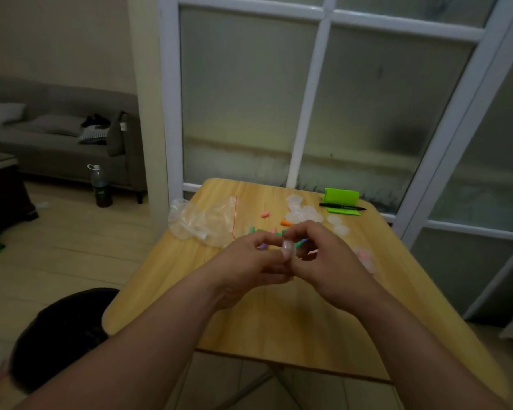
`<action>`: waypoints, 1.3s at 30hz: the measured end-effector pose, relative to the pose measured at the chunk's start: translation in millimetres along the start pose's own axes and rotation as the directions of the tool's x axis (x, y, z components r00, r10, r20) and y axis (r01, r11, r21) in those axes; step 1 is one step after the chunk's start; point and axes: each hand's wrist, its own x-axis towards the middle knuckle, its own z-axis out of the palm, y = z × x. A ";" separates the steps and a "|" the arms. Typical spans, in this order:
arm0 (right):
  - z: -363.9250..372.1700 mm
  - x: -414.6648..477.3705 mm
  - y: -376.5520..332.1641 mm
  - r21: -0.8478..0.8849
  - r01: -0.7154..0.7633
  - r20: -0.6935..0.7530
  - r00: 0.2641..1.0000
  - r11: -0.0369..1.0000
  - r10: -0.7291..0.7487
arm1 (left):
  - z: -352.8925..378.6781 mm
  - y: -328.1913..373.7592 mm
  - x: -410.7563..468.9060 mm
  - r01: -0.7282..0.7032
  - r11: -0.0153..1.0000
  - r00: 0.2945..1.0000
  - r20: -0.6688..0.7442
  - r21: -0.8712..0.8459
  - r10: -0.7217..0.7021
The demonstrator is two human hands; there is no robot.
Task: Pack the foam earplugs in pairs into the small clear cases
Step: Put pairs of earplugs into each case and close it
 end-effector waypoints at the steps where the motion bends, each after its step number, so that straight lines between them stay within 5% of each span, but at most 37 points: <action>1: 0.3 -1.8 -0.6 0.061 -0.024 0.002 1.000 0.998 0.024 | -0.8 1.0 -2.2 -0.006 1.000 1.000 -0.007 0.009 0.006; 8: 4.4 -2.9 -3.8 0.321 -0.281 0.007 0.956 0.904 0.294 | -4.8 4.4 -14.8 -0.022 0.996 1.000 -0.019 0.083 0.024; 12: 6.5 -1.9 -4.5 0.323 -0.322 0.131 0.946 0.890 0.295 | -7.1 -1.2 -17.4 -0.032 0.991 0.999 -0.020 0.128 0.035; 39: 2.9 -2.8 13.2 0.357 -0.391 0.179 0.920 0.848 0.348 | -8.6 -7.7 -1.2 0.055 0.990 0.998 0.020 0.126 -0.058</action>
